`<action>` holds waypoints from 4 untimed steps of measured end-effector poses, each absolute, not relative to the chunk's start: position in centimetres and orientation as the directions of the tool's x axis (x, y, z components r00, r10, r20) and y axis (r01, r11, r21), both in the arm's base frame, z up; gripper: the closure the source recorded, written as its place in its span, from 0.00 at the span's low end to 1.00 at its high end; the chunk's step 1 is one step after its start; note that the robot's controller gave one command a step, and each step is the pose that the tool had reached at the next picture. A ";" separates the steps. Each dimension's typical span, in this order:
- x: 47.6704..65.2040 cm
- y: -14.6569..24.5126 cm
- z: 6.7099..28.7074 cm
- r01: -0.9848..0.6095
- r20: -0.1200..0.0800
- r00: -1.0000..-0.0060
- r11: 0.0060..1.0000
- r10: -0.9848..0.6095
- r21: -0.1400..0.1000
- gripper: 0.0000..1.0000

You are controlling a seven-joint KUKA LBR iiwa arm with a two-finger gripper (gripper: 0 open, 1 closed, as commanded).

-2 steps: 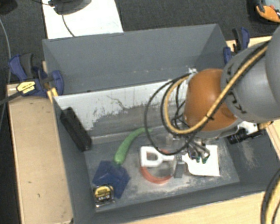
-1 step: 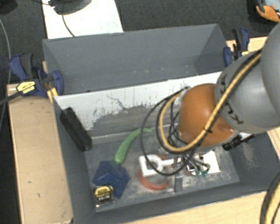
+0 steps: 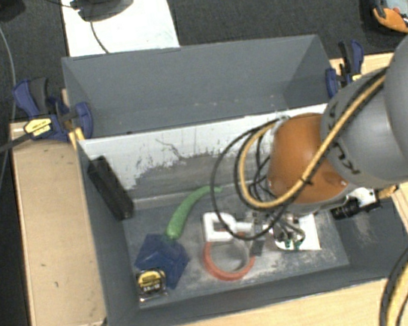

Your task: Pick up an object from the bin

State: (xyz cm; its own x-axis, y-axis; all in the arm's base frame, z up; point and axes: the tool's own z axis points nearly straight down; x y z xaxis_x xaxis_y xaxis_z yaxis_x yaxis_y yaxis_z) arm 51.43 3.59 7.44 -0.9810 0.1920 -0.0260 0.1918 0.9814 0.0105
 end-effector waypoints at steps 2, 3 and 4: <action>51.6 3.4 7.4 0.193 -0.026 -0.981 0.981 0.194 0.013 1.00; 51.3 0.2 9.3 -0.052 -0.035 -0.998 0.999 -0.052 0.006 1.00; 51.6 1.8 7.5 0.161 -0.028 -0.986 0.987 0.162 0.013 1.00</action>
Offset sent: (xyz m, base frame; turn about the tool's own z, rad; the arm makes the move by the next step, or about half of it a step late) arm 0.0029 -0.0089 -0.0044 0.0030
